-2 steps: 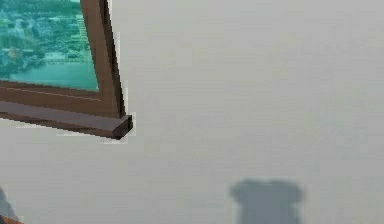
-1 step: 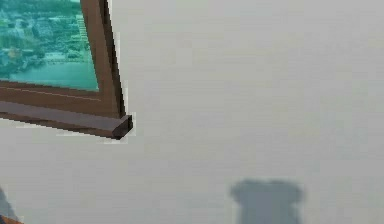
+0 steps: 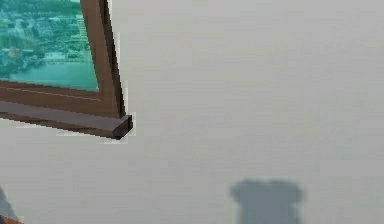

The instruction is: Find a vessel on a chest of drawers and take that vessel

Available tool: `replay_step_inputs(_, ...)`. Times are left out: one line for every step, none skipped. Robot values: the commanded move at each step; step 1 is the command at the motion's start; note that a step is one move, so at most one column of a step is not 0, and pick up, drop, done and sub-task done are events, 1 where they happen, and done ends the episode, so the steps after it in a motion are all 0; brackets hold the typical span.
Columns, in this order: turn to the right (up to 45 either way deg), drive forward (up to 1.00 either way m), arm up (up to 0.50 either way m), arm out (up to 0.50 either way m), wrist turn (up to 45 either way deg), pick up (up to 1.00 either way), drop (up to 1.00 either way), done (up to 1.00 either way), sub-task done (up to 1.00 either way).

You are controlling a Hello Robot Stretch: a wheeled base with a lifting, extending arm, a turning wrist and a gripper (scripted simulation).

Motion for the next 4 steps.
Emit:
replay_step_inputs(0.0, 0.00, 0.00, 0.00, 45.0, 0.00, 0.00, 0.00, 0.00)
replay_step_inputs(0.0, 0.00, 0.00, 0.00, 15.0, 0.00, 0.00, 0.00, 0.00)
replay_step_inputs(0.0, 0.00, 0.00, 0.00, 0.0, 1.00, 0.00, 0.00, 0.00)
replay_step_inputs(0.0, 0.00, 0.00, 0.00, 0.0, 0.00, 0.00, 1.00, 0.00)
